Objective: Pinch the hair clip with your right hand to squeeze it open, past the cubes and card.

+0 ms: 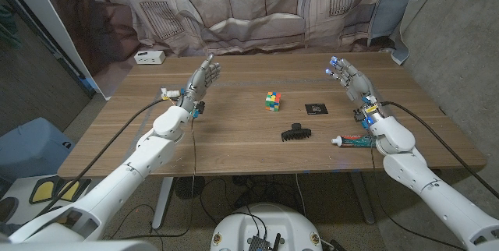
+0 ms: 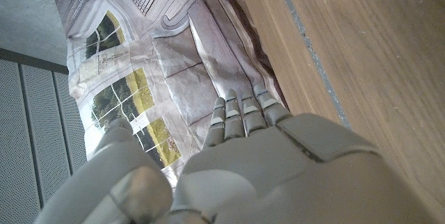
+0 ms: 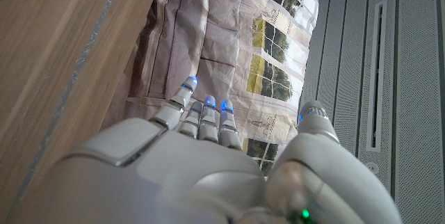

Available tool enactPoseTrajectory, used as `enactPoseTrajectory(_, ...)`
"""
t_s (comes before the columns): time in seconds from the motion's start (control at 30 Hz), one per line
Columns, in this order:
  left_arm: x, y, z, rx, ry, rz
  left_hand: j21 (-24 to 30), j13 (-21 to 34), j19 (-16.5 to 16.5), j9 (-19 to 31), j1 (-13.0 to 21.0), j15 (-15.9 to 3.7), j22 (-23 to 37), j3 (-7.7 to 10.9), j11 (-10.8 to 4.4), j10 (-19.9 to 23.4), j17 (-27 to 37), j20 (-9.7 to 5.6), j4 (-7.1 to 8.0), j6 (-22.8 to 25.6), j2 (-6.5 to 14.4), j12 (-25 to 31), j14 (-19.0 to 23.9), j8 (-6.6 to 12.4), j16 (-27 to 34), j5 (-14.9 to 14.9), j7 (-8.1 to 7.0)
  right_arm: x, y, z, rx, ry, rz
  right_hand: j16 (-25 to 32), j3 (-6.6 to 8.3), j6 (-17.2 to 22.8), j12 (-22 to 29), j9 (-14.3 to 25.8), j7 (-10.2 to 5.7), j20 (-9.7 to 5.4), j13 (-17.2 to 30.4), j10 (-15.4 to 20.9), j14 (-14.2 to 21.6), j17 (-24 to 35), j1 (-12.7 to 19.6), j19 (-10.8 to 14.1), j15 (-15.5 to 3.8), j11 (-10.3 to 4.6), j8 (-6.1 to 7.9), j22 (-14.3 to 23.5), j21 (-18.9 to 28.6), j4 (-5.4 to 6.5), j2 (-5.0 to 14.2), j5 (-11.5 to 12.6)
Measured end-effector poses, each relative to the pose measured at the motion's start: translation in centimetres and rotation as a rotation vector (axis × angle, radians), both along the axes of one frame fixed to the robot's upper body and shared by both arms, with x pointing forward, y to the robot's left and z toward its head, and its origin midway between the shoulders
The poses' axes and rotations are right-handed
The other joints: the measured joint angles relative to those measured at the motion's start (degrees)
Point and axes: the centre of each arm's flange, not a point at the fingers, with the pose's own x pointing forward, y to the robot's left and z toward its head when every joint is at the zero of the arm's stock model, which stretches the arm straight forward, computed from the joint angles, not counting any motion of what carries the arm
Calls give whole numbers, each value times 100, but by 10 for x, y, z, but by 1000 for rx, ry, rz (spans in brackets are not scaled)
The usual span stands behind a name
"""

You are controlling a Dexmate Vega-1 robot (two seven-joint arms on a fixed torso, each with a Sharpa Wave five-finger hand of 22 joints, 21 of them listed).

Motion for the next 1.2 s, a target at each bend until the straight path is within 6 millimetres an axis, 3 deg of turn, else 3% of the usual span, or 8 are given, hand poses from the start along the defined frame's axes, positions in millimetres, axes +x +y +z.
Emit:
enactPoseTrajectory(0.5, -2, 11, 4, 17, -14, 7, -44, 1, 0, -1, 38, 0, 0, 23, 0, 0, -1, 0, -23, 31, 38, 0, 0, 0, 0, 0, -31, -28, 12, -9, -35, -31, -47, 12, 0, 20, 0, 0, -20, -18, 0, 91, 105, 15, 3, 84, -18, -12, 0, 0, 0, 0, 3, 0)
enactPoseTrajectory(1.2, -5, 8, 1, 30, -22, -18, -44, -26, 0, -1, 68, 30, -1, 28, 0, -1, -1, 0, -64, 61, 68, 0, 30, 0, 0, 0, 1, -63, 21, -25, -46, -49, -71, 12, -1, 40, 0, -1, -41, -9, 0, 132, 122, 14, 48, 135, 0, -12, 0, 0, -39, 1, 2, 0)
